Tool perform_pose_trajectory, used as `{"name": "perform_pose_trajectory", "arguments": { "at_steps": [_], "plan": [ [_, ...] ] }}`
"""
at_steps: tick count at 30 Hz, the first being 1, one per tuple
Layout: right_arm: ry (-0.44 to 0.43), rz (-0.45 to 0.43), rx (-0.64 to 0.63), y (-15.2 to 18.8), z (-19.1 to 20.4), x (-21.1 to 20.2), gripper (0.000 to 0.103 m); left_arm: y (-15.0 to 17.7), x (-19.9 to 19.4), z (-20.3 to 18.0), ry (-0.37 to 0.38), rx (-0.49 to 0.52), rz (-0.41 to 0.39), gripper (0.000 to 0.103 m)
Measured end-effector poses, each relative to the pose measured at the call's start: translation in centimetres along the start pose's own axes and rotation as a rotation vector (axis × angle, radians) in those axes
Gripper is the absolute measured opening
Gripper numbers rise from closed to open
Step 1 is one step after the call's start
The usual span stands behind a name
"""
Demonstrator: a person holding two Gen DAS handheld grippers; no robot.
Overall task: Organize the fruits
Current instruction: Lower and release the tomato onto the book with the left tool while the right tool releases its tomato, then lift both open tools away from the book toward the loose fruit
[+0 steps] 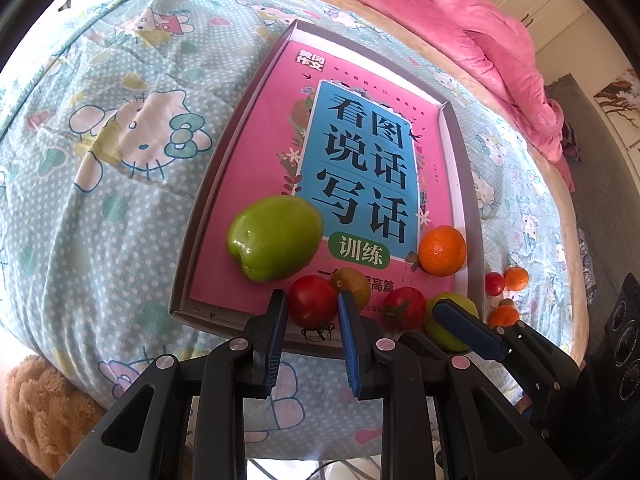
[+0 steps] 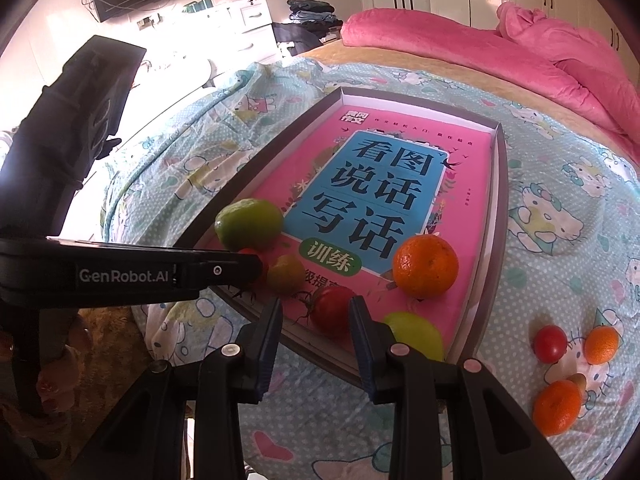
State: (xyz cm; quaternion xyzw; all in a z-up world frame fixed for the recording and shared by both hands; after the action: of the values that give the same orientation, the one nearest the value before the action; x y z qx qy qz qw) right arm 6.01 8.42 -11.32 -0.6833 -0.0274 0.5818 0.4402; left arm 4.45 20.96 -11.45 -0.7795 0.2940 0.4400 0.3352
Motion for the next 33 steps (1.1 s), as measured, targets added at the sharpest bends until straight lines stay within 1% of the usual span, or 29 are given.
{"name": "perform_pose_trajectory", "arguments": {
  "at_steps": [15,17,19,20,25,26,28,30,33],
  "plan": [
    [-0.003,-0.033,0.011,-0.2,0.0,-1.7,0.035,0.1,-1.1,-1.0,0.016,0.016,-0.013,0.027],
    [-0.002,-0.033,0.017,-0.2,-0.1,-1.9,0.035,0.2,-1.3,-1.1,0.014,0.019,-0.014,0.029],
    [0.000,-0.034,0.027,-0.1,-0.2,-2.0,0.039,0.2,-1.5,-1.3,0.018,0.021,-0.016,0.035],
    [-0.001,-0.040,0.030,-0.1,-0.3,-2.2,0.041,0.1,-1.6,-1.3,0.018,0.023,-0.018,0.036],
    [0.007,-0.057,0.041,-0.2,-0.7,-2.9,0.041,0.2,-2.2,-1.9,0.019,0.037,-0.031,0.038],
    [0.008,-0.059,0.042,-0.3,-0.8,-3.0,0.041,0.2,-2.3,-2.1,0.016,0.043,-0.034,0.040],
    [0.011,-0.063,0.048,-0.3,-1.1,-3.3,0.041,0.2,-2.6,-2.4,0.009,0.060,-0.043,0.047],
    [0.011,-0.068,0.055,-0.3,-1.3,-3.5,0.042,0.2,-3.0,-2.9,0.007,0.079,-0.054,0.050],
    [0.013,-0.074,0.064,-0.3,-1.6,-3.9,0.044,0.2,-3.5,-3.6,0.004,0.104,-0.066,0.051]
  ]
}}
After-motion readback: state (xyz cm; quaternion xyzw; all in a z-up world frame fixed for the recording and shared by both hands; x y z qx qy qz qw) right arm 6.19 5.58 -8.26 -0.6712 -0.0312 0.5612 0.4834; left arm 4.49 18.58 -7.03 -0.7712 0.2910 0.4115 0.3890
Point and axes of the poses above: each gripper's, at about its wrist camera, not at the fingertips, and x roughly the way its jaws point, z to its left, y to its underside, the point moved 6 cm from there along x, roughly the way its jaws point, and after that the axes turned 5 degrees about -x, right-handed, at the moved point
